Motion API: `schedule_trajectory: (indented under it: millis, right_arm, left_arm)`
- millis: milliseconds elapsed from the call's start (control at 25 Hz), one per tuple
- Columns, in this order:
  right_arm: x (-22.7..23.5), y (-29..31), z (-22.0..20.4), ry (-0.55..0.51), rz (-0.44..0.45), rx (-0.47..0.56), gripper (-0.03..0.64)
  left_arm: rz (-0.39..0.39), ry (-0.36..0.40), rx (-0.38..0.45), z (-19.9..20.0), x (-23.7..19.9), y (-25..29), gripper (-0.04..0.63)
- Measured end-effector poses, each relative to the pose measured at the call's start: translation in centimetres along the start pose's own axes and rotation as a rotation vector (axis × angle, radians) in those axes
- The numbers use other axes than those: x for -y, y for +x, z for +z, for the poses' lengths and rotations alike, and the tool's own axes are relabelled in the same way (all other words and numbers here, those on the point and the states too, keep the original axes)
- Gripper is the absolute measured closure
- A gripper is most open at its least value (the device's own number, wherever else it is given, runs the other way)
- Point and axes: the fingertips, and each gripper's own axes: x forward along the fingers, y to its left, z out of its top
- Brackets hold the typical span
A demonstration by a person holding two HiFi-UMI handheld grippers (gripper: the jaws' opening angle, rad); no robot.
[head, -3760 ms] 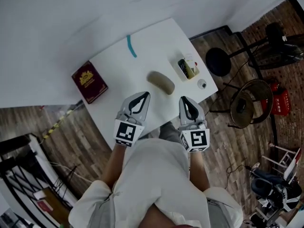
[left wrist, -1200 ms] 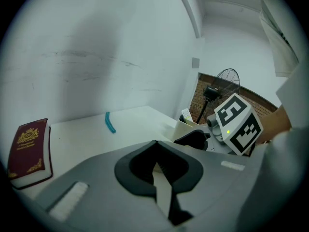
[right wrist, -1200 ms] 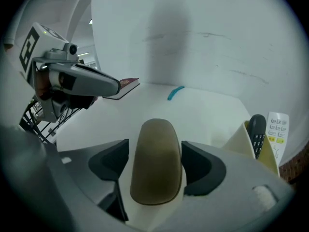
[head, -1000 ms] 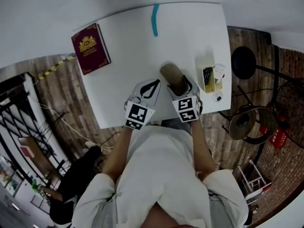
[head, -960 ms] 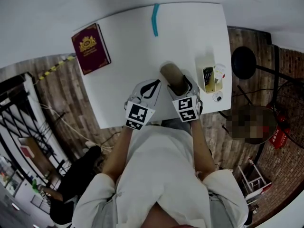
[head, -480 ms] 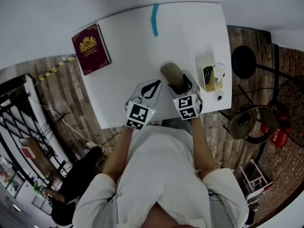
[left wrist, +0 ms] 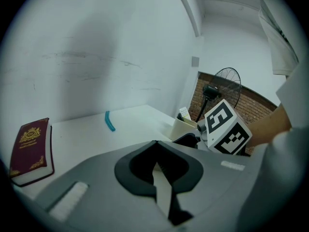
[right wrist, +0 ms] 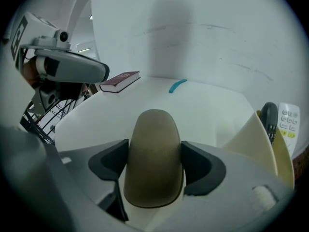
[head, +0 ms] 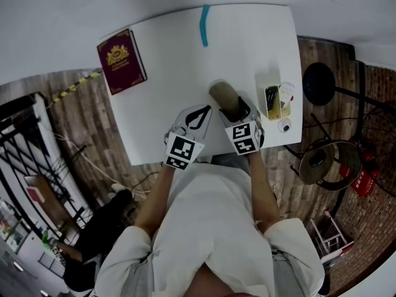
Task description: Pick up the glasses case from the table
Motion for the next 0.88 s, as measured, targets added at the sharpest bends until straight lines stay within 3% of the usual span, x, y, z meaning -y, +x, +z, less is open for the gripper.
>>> schedule_trajectory:
  millis: [880]
  right_arm:
    - [-0.2, -2.4, 3.4, 0.029, 0.061, 0.118, 0.285]
  left_arm:
    - [0.086, -0.015, 0.025, 0.6, -0.8, -1.3, 0.578]
